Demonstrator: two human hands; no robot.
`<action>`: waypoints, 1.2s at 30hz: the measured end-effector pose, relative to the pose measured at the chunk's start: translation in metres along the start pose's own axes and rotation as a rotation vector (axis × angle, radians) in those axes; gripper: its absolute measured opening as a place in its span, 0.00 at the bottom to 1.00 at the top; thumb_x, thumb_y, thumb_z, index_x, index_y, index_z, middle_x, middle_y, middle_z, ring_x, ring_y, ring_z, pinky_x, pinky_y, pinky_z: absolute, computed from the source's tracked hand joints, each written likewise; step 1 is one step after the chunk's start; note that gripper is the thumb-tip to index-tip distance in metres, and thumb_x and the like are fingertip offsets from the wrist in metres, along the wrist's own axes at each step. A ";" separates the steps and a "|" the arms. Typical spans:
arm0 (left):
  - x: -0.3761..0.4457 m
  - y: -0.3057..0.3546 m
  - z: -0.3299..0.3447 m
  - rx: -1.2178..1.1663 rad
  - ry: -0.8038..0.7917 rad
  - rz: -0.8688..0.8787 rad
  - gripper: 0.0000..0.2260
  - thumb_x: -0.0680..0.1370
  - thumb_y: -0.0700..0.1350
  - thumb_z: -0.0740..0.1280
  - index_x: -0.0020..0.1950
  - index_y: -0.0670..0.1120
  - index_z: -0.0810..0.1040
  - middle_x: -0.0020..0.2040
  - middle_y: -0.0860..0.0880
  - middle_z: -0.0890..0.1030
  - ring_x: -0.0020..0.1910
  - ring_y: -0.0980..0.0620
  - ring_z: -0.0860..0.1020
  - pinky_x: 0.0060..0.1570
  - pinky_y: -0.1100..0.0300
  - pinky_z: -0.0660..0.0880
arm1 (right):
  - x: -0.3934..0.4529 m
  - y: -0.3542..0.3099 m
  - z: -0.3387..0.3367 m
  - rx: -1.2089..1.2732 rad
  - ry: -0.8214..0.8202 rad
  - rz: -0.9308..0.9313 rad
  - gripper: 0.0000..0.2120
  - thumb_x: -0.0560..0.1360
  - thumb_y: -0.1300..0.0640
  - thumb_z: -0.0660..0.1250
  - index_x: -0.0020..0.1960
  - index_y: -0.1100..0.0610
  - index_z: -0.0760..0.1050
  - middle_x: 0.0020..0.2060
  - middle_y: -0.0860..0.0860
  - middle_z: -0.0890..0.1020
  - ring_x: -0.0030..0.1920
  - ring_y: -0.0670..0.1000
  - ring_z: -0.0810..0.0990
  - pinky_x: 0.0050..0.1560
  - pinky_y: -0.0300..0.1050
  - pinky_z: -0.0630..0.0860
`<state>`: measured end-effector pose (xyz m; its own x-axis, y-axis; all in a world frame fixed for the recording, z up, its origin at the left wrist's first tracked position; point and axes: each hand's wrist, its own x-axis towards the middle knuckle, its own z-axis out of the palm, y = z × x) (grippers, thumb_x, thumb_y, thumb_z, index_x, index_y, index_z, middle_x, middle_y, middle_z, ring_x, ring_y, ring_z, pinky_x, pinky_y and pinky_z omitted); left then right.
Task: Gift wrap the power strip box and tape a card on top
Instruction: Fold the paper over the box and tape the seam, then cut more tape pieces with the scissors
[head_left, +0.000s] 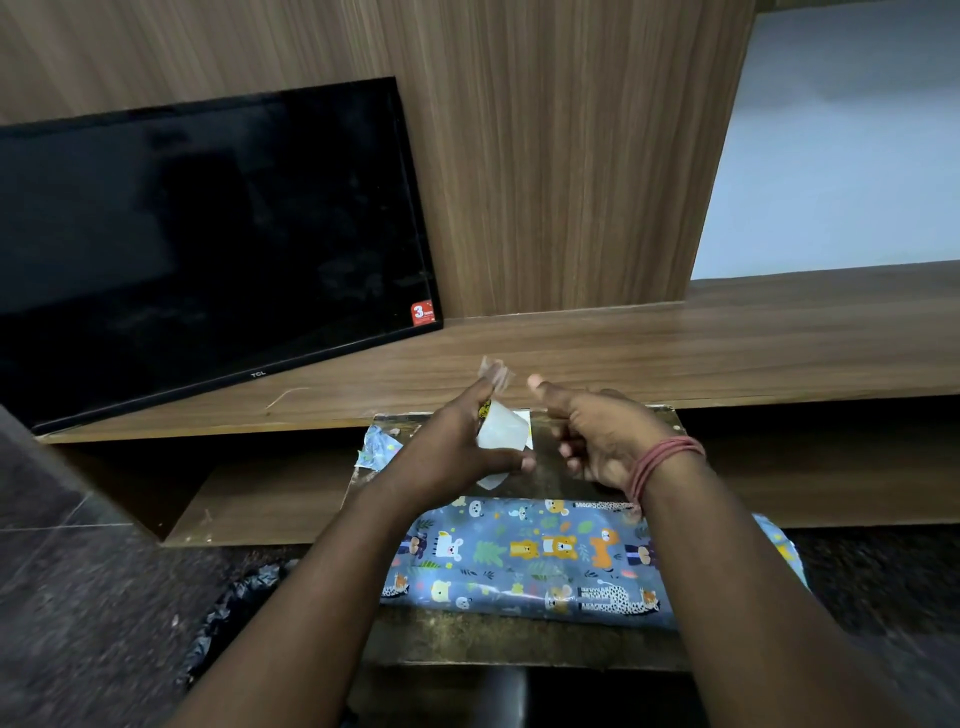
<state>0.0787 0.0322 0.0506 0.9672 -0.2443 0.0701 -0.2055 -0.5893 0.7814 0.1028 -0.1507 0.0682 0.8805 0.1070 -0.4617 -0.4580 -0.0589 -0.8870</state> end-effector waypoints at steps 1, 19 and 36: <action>0.000 0.002 0.001 -0.029 -0.005 -0.006 0.49 0.70 0.47 0.82 0.83 0.54 0.56 0.70 0.77 0.53 0.72 0.77 0.56 0.69 0.75 0.58 | 0.000 0.000 -0.002 0.014 -0.024 0.054 0.20 0.74 0.37 0.71 0.41 0.54 0.73 0.28 0.49 0.71 0.26 0.47 0.67 0.29 0.39 0.64; -0.024 0.014 0.040 -0.610 0.051 -0.176 0.28 0.78 0.40 0.72 0.75 0.52 0.67 0.59 0.52 0.86 0.60 0.55 0.82 0.62 0.56 0.76 | 0.021 0.021 -0.084 -0.631 0.626 -0.363 0.10 0.77 0.55 0.71 0.39 0.58 0.83 0.42 0.61 0.83 0.49 0.60 0.81 0.49 0.44 0.73; -0.065 0.017 0.042 -0.572 0.056 -0.133 0.21 0.78 0.37 0.66 0.68 0.53 0.78 0.58 0.49 0.85 0.53 0.50 0.84 0.50 0.60 0.77 | 0.028 0.044 -0.086 -1.017 0.617 -0.222 0.12 0.79 0.49 0.69 0.61 0.50 0.81 0.62 0.56 0.77 0.64 0.62 0.68 0.62 0.53 0.68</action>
<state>0.0065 0.0057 0.0331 0.9888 -0.1460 -0.0312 0.0168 -0.0993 0.9949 0.1182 -0.2352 0.0164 0.9649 -0.2615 0.0256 -0.2283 -0.8827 -0.4109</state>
